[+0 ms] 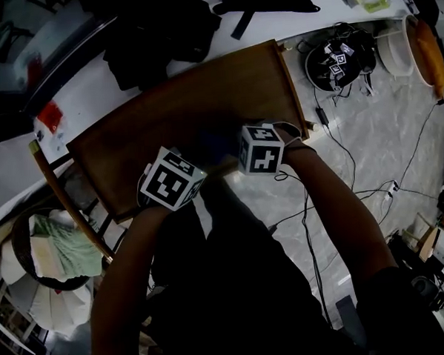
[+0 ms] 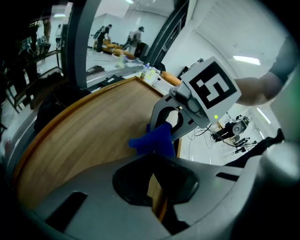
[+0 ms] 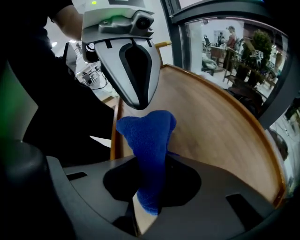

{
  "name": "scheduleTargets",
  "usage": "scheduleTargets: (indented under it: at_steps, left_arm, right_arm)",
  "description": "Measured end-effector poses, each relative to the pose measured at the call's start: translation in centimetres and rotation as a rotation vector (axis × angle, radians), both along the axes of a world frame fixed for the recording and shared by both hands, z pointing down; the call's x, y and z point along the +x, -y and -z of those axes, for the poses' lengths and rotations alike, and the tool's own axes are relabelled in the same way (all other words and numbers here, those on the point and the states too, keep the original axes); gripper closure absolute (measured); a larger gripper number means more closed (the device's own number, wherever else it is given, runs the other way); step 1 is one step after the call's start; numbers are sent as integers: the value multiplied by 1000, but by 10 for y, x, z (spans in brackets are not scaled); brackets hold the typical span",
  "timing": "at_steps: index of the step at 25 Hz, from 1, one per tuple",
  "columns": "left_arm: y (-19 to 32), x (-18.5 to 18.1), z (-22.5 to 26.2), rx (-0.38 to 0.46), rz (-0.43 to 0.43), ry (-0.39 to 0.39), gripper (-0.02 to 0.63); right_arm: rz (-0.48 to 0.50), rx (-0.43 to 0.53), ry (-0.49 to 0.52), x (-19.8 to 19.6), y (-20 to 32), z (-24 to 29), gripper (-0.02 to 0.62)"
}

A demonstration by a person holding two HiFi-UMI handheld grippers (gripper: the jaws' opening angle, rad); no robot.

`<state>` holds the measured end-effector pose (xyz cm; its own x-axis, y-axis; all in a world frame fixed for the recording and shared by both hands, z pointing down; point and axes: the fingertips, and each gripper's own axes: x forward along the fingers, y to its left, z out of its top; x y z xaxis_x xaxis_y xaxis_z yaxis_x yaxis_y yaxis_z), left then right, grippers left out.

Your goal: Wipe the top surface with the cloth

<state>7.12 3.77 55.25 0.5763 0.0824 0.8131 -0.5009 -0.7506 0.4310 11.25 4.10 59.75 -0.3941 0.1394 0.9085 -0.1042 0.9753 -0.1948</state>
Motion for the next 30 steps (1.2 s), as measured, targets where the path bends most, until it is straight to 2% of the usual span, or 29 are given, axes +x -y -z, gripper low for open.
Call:
scheduleTargets:
  at_steps: [9,18,21,23,24,26,28,30]
  left_arm:
    - [-35,-3,10,-6,-57,-31,595]
    - [-32,-7,19,21,-73,-53,595]
    - [-25,-9,19,1,-46,-42,595]
    - [-14,-9,21,-14,-15,-43,595]
    - [-7,-8,23,-19,7,-52,595]
    - [10,-3,26,-16,56,-70,595]
    - [36,-1,24,2,116,-69,595]
    - [64,-1,20,20,186,-59,595]
  right_arm:
    - [13,-56,-106,6,-39,-1,506]
    - [68,-121,-193,5,-52,0,507]
    - [90,-168,-182,5,-56,1,506]
    - [38,-214,-110,1,-47,8,506]
    - [-10,-208,-54,-1,-33,16,506]
    - [-78,-116,33,-3,12,35,506]
    - [-43,15,49,-3,62,49,506]
    - [31,101,35,-3,101,49,506]
